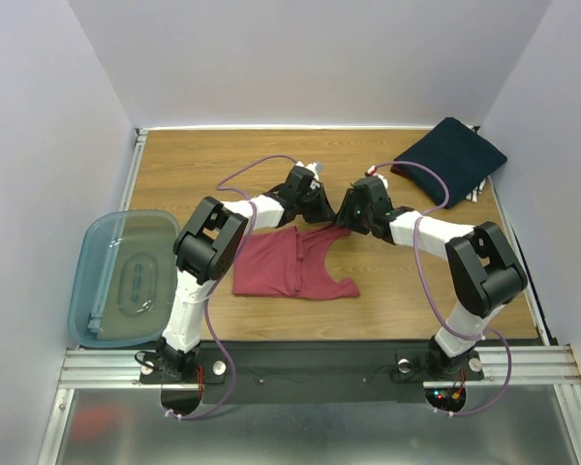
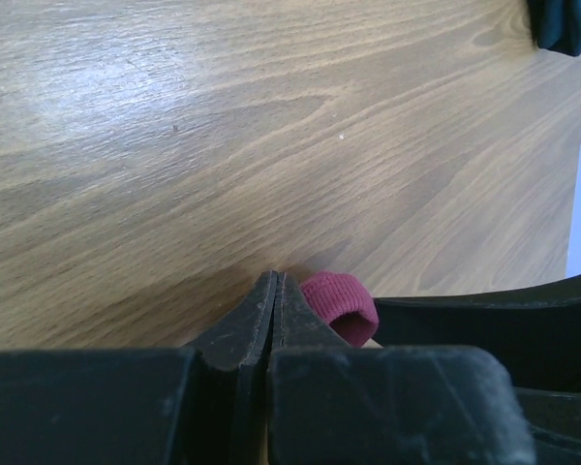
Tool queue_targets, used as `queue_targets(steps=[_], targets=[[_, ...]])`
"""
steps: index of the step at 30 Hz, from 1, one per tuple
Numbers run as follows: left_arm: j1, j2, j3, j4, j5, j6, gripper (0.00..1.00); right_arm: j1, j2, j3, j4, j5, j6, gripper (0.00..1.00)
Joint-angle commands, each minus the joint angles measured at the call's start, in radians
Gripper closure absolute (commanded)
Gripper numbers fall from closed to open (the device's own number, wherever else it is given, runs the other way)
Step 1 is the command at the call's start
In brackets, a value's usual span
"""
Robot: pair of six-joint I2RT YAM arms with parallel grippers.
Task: Fold and stack the tank tops
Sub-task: Fold the tank top
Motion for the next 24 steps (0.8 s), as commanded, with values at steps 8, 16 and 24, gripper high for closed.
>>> queue_targets(steps=[8,16,24], targets=[[-0.004,-0.08,-0.023,0.07,0.039,-0.002,0.96,-0.013,0.042,0.059,0.042,0.039,0.086,0.48],[-0.013,-0.109,-0.095,0.101,0.038,-0.027,0.96,-0.027,0.077,0.083,0.044,0.03,0.118,0.59],[-0.019,-0.123,-0.105,0.105,0.026,-0.036,0.97,-0.029,0.082,0.074,0.044,0.036,0.106,1.0]])
